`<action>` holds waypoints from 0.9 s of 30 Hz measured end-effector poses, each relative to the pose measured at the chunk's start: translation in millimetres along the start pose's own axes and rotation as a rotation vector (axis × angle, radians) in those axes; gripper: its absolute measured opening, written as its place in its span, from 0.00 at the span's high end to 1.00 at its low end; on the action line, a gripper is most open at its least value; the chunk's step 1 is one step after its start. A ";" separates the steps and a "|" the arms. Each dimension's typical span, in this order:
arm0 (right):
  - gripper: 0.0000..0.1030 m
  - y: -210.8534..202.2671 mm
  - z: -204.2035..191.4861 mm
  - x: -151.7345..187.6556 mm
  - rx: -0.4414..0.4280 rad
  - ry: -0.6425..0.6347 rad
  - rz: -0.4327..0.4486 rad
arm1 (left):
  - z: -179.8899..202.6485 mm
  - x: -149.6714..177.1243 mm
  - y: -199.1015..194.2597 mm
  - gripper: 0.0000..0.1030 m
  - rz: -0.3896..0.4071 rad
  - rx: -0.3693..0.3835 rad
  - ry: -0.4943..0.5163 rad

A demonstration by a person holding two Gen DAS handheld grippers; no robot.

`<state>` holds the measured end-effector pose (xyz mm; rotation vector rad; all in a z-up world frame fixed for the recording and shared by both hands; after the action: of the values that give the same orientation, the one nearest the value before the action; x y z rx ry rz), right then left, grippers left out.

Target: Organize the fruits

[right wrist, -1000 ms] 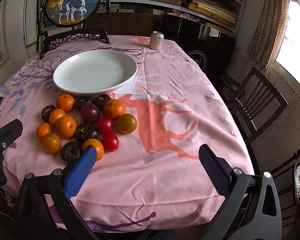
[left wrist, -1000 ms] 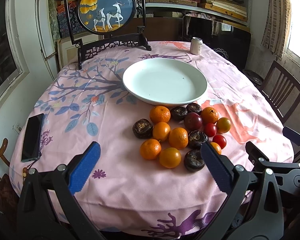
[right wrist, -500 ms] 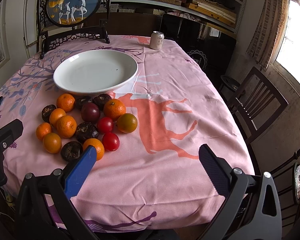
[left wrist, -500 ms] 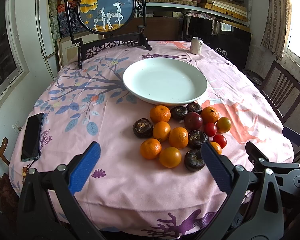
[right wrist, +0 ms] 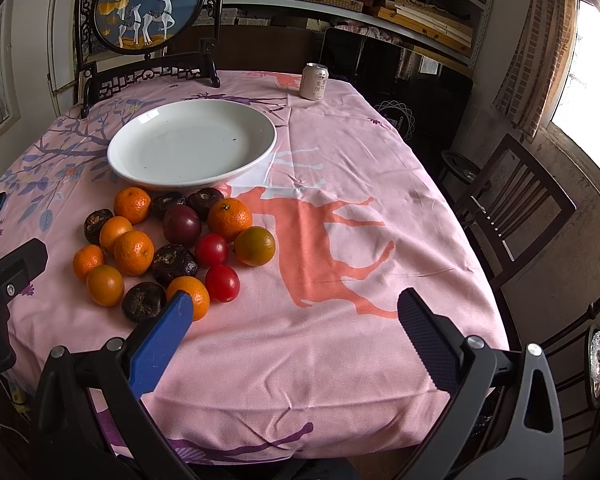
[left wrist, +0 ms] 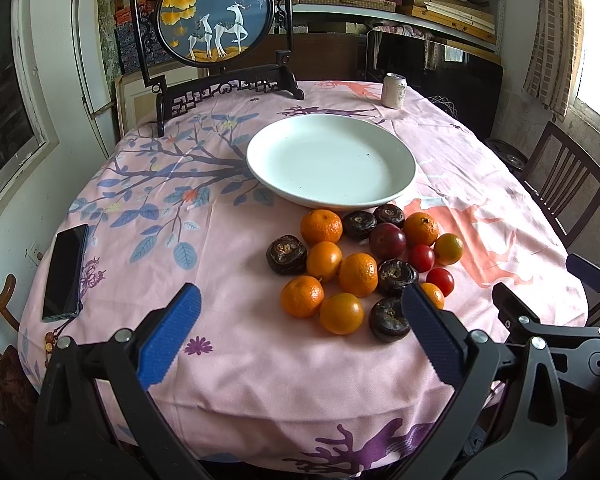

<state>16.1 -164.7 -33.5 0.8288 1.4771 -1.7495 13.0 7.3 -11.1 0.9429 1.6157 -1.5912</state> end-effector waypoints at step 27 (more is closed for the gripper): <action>0.26 4.0 -5.1 15.9 -0.260 0.021 -0.007 | -22.9 27.0 8.3 0.02 -0.034 -0.067 0.008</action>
<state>10.8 -161.7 -49.6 0.7092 1.6790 -1.5158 6.9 31.1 -37.9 0.8920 1.6880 -1.5479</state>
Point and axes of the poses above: each gripper's, at about its wrist camera, not at the fingertips, and y roughly the way its jaws point, z to its right, x to its underside, the point moved 1 cm from there along y, roughly the way its jaws point, and after that the axes turned 13 degrees about z, right-handed, at the moved point
